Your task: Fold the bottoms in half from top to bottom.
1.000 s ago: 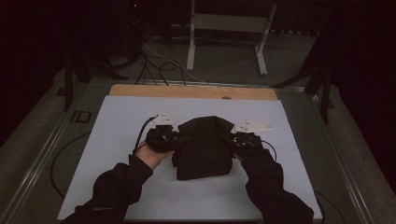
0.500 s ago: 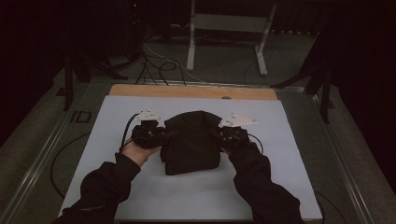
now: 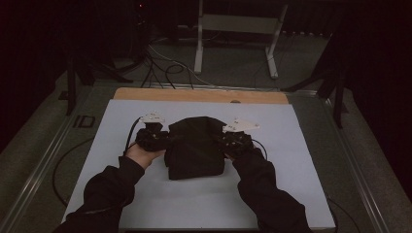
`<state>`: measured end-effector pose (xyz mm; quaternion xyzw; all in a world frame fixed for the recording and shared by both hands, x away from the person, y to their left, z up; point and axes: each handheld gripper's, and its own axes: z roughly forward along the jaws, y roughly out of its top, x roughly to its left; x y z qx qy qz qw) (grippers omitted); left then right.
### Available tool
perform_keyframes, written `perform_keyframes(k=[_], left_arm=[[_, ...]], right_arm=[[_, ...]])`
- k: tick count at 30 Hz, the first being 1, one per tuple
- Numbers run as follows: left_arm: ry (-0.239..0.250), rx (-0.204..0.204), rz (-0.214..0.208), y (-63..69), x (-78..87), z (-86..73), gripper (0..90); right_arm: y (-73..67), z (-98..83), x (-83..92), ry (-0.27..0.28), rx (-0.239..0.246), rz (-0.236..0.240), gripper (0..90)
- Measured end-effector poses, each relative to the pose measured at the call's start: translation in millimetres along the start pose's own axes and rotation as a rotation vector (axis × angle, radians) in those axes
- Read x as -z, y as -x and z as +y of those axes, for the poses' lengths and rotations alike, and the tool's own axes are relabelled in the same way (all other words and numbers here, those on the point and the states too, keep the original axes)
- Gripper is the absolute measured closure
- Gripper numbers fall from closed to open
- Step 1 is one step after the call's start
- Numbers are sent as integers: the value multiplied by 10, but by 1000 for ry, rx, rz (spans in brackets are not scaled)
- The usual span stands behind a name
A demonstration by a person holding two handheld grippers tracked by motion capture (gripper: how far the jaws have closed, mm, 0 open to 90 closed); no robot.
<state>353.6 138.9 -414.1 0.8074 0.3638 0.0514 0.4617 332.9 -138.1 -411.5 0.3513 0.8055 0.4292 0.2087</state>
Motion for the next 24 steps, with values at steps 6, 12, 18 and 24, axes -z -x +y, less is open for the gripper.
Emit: perform_keyframes(k=[6, 12, 18, 24], left_arm=[[-27, 13, -5, -74, -96, -26, 731], [-57, 39, -22, -154, -226, -58, 731], [-78, 53, -13, -239, -381, -106, 730], [-88, 68, 1, -339, -483, -130, 728]], right_arm=[[10, -49, -88, -20, -16, -2, 785], [56, -109, -197, -57, -28, -13, 784], [108, -179, -333, -88, -42, -27, 784], [181, -242, -462, -104, -45, -51, 783]])
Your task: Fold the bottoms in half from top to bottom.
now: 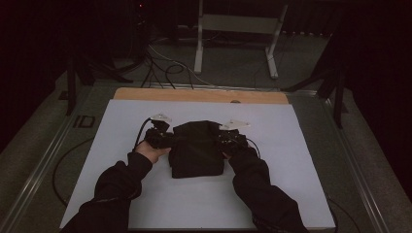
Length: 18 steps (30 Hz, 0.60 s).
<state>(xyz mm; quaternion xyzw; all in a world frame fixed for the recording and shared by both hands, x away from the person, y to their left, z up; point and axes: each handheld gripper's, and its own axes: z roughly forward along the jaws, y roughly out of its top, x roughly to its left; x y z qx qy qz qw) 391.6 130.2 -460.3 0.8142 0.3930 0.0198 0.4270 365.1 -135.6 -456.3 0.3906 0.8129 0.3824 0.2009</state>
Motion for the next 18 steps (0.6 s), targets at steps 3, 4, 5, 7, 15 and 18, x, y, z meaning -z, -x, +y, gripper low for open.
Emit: perform_keyframes(k=[3, 4, 5, 7, 15, 18], left_arm=[[-7, 8, 14, -36, -40, -5, 727], [-11, 10, 16, -48, -54, -9, 727], [-10, 10, 19, -58, -67, -13, 726], [-17, 13, 27, -88, -102, -13, 726], [-31, 18, 53, -183, -191, 4, 722], [-34, 16, 57, -205, -231, 11, 721]], right_arm=[[21, -7, -60, -2, 4, -7, 782], [25, -8, -76, -4, 6, -8, 782], [27, -7, -100, -7, 8, -5, 781], [29, -9, -151, -15, 20, -13, 781], [64, -9, -325, -33, 32, -32, 780], [73, -17, -366, -46, 32, -44, 780]])
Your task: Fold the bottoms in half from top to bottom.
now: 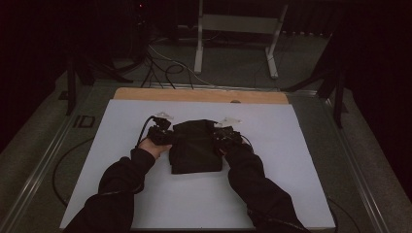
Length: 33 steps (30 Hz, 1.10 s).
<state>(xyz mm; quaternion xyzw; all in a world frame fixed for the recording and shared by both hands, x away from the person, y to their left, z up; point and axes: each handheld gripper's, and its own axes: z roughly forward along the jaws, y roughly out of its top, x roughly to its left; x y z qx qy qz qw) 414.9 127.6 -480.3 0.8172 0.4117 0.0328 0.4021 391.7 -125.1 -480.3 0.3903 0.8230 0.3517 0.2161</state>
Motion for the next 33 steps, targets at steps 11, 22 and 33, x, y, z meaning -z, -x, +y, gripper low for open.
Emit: perform_keyframes(k=[11, 22, 33], left_arm=[[-34, 5, 31, -70, -179, 40, 711], [-51, 34, 47, -130, -255, 18, 670], [-84, 4, 104, -151, -307, -16, 453]], right_arm=[[77, -26, -191, -46, -36, -20, 773], [101, -32, -298, -70, -39, -26, 769], [101, -69, -417, -103, -14, -49, 699]])
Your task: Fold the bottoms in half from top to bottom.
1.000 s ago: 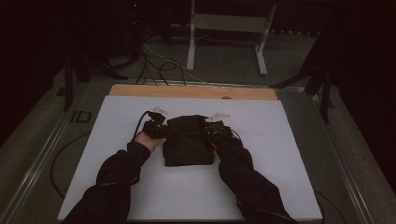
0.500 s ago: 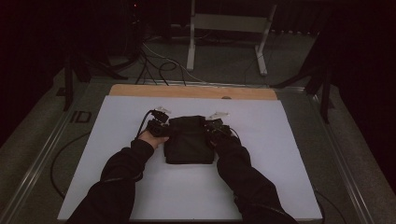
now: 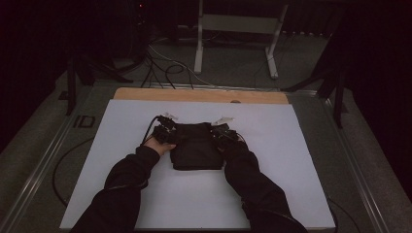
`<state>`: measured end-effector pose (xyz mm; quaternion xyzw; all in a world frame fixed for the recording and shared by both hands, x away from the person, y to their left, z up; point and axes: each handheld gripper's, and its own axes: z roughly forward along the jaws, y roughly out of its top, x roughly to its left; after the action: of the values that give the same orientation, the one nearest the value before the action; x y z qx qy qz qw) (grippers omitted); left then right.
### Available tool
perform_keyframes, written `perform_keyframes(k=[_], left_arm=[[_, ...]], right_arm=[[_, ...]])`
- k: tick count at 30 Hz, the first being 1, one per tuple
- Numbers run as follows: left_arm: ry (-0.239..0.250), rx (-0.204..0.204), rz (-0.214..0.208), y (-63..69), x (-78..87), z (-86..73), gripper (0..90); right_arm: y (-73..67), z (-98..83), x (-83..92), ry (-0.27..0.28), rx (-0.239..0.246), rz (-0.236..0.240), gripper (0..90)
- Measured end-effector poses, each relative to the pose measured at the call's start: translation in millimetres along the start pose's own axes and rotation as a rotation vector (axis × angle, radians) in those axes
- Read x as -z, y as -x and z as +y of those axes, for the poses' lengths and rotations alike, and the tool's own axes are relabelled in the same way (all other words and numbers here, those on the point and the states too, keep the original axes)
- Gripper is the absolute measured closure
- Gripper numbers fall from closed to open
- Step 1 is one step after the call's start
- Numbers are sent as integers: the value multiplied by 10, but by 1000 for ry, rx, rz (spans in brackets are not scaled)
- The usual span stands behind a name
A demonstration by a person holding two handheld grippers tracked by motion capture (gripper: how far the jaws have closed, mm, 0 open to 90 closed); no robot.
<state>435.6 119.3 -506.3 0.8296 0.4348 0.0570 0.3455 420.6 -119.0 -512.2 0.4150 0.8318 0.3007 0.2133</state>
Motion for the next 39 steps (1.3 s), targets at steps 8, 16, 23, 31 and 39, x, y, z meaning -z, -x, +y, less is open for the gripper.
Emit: perform_keyframes(k=[8, 16, 23, 31, 39], left_arm=[[2, 23, 3, -15, 47, -17, 371], [28, 11, -9, 33, 153, -39, 270], [64, -31, -47, 133, 276, -7, 76], [79, -87, -87, 232, 353, 0, 0], [100, -117, -106, 323, 388, 41, 0]], right_arm=[[13, 5, 21, -14, 6, -16, 548], [63, 7, 86, -8, 2, -14, 373], [82, 74, 224, 63, -55, 74, 185], [72, 120, 334, 103, -57, 140, 102], [88, 145, 389, 108, -44, 153, 98]])
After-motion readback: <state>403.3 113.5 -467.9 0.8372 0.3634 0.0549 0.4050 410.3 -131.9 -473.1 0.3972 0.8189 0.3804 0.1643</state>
